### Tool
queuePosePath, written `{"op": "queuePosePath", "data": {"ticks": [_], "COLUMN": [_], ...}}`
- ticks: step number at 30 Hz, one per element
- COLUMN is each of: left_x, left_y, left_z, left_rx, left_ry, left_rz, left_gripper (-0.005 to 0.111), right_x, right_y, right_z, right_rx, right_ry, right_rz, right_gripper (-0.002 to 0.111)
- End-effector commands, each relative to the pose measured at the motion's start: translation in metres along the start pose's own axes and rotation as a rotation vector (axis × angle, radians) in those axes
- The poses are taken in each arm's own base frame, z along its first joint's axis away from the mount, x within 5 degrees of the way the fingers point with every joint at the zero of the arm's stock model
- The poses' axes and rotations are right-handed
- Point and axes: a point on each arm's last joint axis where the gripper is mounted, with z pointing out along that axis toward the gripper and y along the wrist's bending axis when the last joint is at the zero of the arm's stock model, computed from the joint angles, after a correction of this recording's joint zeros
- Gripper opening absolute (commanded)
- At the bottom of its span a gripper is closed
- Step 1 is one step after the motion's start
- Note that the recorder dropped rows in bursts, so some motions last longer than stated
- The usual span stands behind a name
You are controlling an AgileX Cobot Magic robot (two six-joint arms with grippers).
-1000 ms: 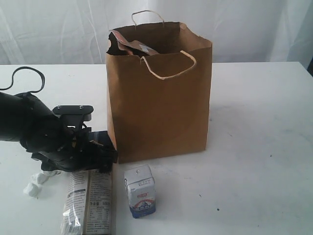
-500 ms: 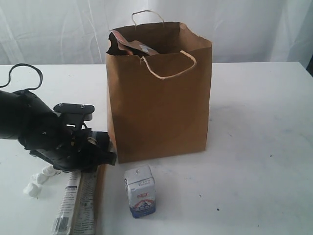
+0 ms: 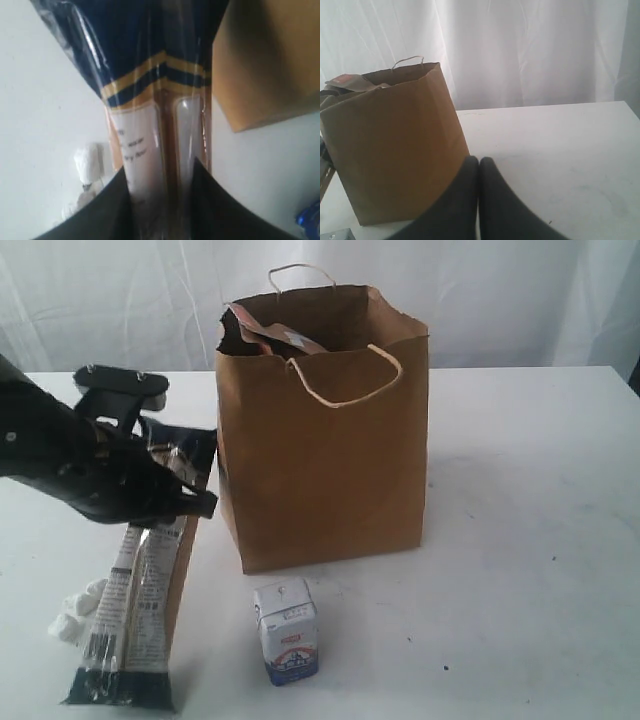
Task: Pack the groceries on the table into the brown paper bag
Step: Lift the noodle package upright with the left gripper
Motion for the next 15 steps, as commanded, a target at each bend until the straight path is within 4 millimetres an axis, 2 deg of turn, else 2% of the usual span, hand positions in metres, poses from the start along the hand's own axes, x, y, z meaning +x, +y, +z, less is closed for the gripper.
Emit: {"op": "queuePosePath", "data": {"ticks": [1, 9, 15], "left_x": [-0.015, -0.009, -0.010], "left_y": [-0.001, 0.004, 0.008], "left_z": [-0.026, -0.047, -0.096], "left_rx": [0.014, -0.003, 0.058], "left_ry": [-0.087, -0.064, -0.220], "left_rz": [0.033, 0.065, 0.058], "left_gripper": [0.000, 0.000, 0.000], "right_x": [0.001, 0.001, 0.001], "right_y": [0.000, 0.000, 0.000], "right_z": [0.000, 0.000, 0.000], "right_rx": [0.002, 0.003, 0.004], "right_ry": [-0.004, 0.001, 0.001], "right_rz": [-0.003, -0.004, -0.006], "right_gripper": [0.000, 0.000, 0.000]}}
